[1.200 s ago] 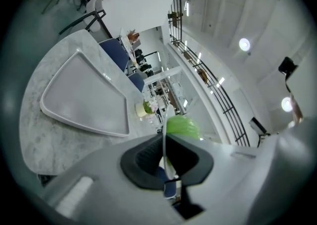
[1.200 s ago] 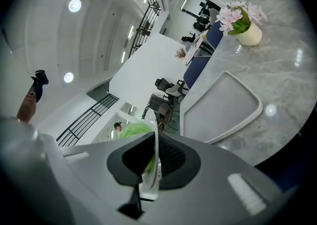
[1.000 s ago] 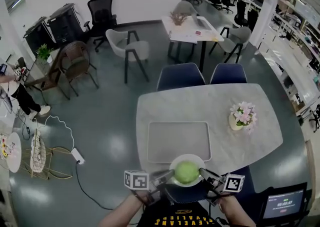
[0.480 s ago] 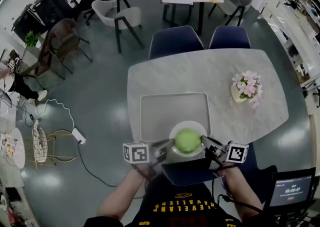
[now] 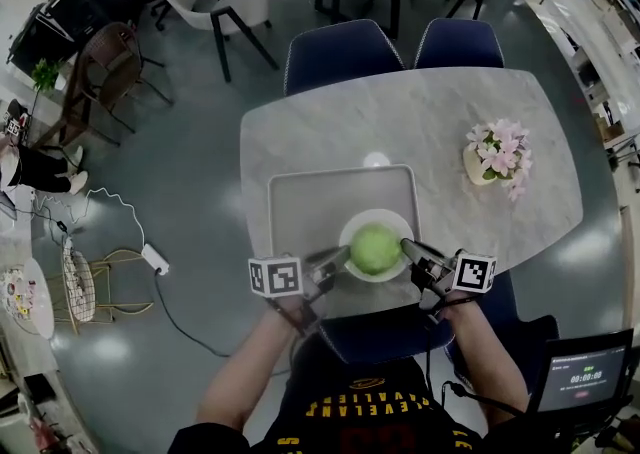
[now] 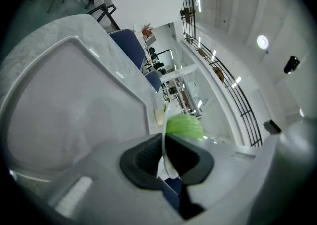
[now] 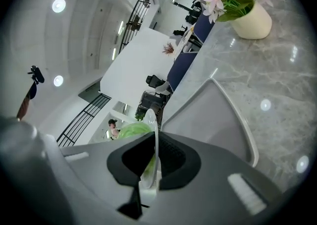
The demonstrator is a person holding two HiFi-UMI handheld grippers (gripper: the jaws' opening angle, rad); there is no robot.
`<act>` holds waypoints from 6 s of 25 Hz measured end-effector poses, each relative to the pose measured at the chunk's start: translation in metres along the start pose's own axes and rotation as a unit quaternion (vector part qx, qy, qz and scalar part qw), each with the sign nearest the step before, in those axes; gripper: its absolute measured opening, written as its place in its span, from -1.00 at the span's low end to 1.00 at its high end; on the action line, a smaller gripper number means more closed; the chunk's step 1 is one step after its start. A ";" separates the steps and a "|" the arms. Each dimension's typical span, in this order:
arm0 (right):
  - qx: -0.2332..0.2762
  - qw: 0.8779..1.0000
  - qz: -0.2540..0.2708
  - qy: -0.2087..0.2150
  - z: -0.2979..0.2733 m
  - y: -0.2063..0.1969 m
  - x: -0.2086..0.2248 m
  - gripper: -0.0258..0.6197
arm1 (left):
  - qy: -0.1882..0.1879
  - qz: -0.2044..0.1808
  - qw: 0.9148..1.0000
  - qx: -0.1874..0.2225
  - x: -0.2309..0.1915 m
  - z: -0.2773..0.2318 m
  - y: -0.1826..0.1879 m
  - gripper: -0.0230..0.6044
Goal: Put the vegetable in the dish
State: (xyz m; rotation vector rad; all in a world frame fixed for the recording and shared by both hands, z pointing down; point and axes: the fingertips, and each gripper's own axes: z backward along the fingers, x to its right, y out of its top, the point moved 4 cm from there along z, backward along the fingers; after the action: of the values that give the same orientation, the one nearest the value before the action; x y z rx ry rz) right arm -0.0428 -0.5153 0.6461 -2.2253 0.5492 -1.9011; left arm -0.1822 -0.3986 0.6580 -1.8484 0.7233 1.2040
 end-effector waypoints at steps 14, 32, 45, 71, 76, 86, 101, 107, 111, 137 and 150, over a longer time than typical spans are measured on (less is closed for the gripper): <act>0.000 0.995 -0.056 -0.083 -0.027 0.003 0.081 -0.84 | 0.074 0.029 0.996 -0.033 -0.076 -0.036 0.019 -0.82; -0.033 0.983 -0.050 -0.173 -0.042 0.002 0.113 -0.81 | 0.180 0.001 0.981 -0.067 -0.112 -0.050 0.023 -0.79; -0.065 0.967 -0.028 -0.244 -0.040 0.003 0.119 -0.76 | 0.235 -0.033 0.968 -0.078 -0.113 -0.056 0.023 -0.78; -0.120 0.932 0.075 -0.335 -0.047 0.001 0.121 -0.70 | 0.358 -0.169 0.905 -0.156 -0.103 -0.059 0.027 -0.73; -0.130 0.925 0.098 -0.343 -0.042 0.001 0.117 -0.68 | 0.374 -0.199 0.889 -0.173 -0.097 -0.063 0.024 -0.72; -0.111 0.920 0.111 -0.359 -0.022 0.004 0.111 -0.78 | 0.410 -0.247 0.866 -0.141 -0.092 -0.046 0.020 -0.71; -0.046 0.967 0.077 -0.240 0.002 -0.012 0.055 -0.90 | 0.248 -0.188 0.950 -0.021 -0.026 -0.006 -0.040 -0.92; -0.058 0.976 0.101 -0.182 0.020 -0.025 0.036 -0.90 | 0.209 -0.178 0.961 -0.025 -0.011 0.021 -0.081 -0.92; -0.105 0.965 0.177 -0.163 0.040 -0.043 -0.015 -0.90 | 0.172 -0.217 0.959 -0.059 0.028 0.051 -0.111 -0.92; 0.096 0.948 0.304 0.007 0.049 -0.059 -0.222 -0.90 | 0.017 -0.304 0.948 0.089 0.203 0.075 -0.053 -0.92; 0.120 0.941 0.316 0.018 0.063 -0.067 -0.236 -0.90 | 0.028 -0.348 0.933 0.090 0.214 0.080 -0.070 -0.92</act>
State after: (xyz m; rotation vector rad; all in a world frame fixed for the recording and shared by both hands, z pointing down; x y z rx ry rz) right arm 0.0014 -0.3721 0.4420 -1.5999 0.8563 -1.5647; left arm -0.0810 -0.3023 0.4637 -1.7615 0.1540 0.6001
